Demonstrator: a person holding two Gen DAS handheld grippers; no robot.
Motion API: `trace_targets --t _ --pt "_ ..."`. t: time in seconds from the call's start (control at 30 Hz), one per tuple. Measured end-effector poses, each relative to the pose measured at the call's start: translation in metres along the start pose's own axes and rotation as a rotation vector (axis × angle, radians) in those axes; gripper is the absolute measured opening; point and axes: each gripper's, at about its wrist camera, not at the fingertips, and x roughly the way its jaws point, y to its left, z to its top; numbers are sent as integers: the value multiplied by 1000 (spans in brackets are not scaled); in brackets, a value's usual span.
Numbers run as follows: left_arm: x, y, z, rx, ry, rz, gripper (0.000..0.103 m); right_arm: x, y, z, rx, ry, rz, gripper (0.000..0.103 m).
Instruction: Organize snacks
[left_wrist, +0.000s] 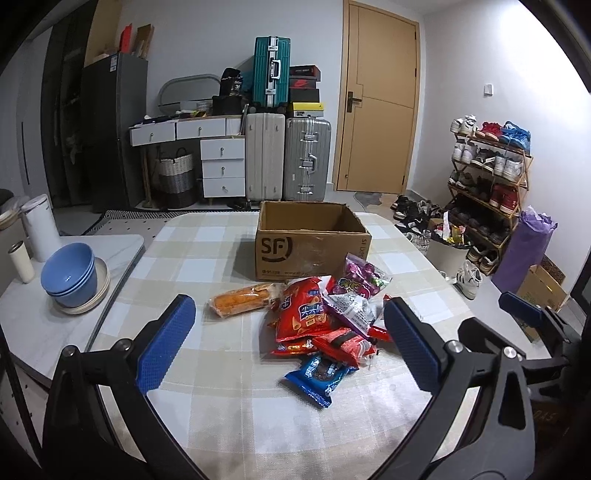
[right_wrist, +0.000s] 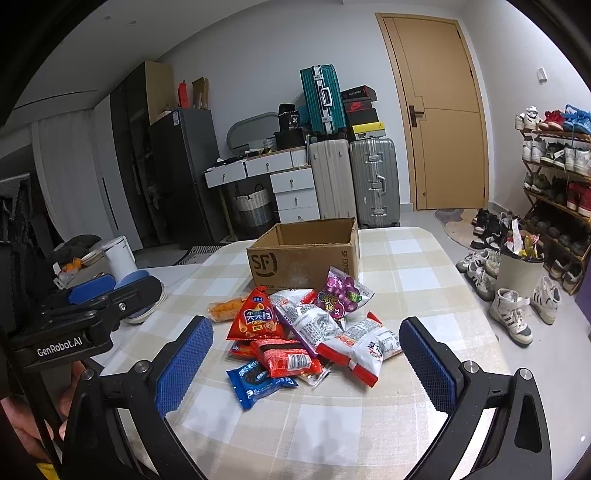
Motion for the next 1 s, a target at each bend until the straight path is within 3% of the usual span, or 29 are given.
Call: trace_targets --t 1.0 --pt "-6 3 -3 -11 -15 40 102 1 0 -1 2 -3 0 103"
